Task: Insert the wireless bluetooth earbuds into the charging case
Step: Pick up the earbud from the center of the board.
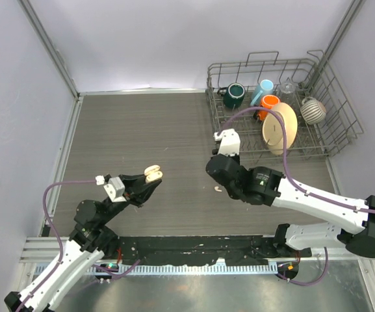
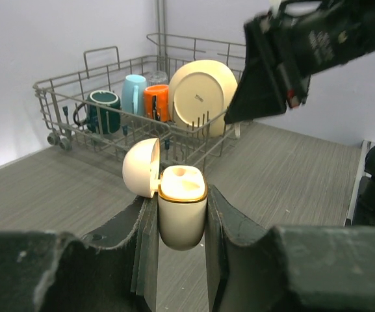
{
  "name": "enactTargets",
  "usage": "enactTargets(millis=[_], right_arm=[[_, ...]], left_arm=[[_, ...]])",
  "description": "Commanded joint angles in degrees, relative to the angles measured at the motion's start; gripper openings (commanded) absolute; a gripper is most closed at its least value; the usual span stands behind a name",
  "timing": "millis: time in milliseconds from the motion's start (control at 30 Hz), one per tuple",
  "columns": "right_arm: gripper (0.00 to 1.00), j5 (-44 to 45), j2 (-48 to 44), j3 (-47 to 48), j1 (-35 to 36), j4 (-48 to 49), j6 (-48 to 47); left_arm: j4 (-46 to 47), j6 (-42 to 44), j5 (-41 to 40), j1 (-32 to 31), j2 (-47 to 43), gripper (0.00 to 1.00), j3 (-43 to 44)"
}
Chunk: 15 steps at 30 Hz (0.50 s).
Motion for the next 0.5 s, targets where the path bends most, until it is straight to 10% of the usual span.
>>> enactTargets(millis=[0, 467], right_arm=[[0.02, 13.79, 2.88, 7.77, 6.50, 2.80, -15.47], [0.02, 21.37, 7.55, 14.90, 21.81, 23.11, -39.15]], left_arm=[[6.27, -1.20, 1.99, -0.18, 3.78, 0.00, 2.97], [5.50, -6.91, 6.13, -0.18, 4.94, 0.00, 3.06]])
